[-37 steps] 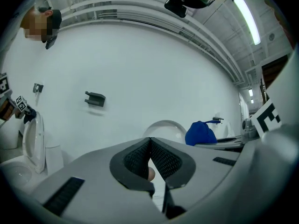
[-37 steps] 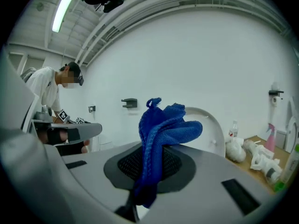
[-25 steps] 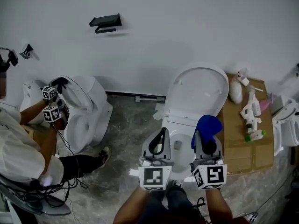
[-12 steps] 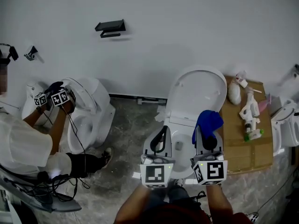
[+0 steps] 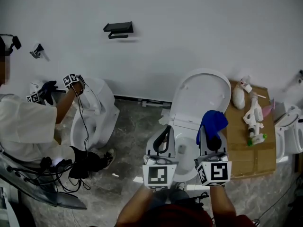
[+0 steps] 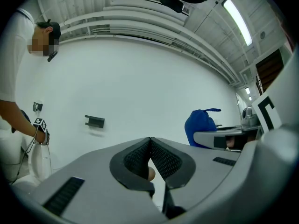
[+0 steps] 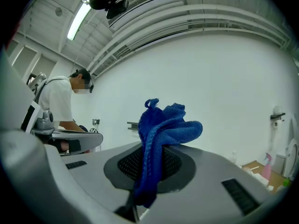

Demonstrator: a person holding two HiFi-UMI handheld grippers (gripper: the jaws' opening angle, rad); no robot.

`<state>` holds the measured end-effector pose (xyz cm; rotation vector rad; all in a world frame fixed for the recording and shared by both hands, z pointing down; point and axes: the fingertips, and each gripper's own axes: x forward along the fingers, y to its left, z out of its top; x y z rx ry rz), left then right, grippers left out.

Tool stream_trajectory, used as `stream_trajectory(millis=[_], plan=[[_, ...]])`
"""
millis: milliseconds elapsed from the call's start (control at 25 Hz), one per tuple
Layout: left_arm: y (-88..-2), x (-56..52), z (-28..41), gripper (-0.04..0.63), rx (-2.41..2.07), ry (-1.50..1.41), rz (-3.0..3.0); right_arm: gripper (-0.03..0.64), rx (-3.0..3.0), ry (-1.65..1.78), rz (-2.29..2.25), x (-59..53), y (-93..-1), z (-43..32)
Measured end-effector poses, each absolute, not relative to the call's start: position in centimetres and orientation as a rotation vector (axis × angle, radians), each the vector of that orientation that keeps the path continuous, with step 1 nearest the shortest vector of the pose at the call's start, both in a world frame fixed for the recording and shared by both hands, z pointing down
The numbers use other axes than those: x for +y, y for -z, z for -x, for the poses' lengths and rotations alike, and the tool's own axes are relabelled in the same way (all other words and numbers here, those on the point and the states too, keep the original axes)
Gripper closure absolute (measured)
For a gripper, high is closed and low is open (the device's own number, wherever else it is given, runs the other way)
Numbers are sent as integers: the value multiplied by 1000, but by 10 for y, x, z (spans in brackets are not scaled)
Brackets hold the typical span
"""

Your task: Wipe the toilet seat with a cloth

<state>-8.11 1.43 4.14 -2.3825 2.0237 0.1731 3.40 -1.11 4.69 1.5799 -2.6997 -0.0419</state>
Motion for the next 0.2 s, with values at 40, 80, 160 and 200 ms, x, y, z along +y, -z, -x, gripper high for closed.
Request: stream_trajectory(millis=[40,80,160,200], plan=[[-41,17,82,580,2026,-178,2379,563,-2702,44,-1581,-9,-47,-34],[-41,20,83,580,2028,-182,2375,563,-2704,47,-1580,-7,-46,-33],[-40,25,85,580,2033,-187,2370,563,-2706,53,-1576,-2,-45,-31],[-39,27,86,580,2035,-189,2367,563,-2706,56,-1573,1,-45,-30]])
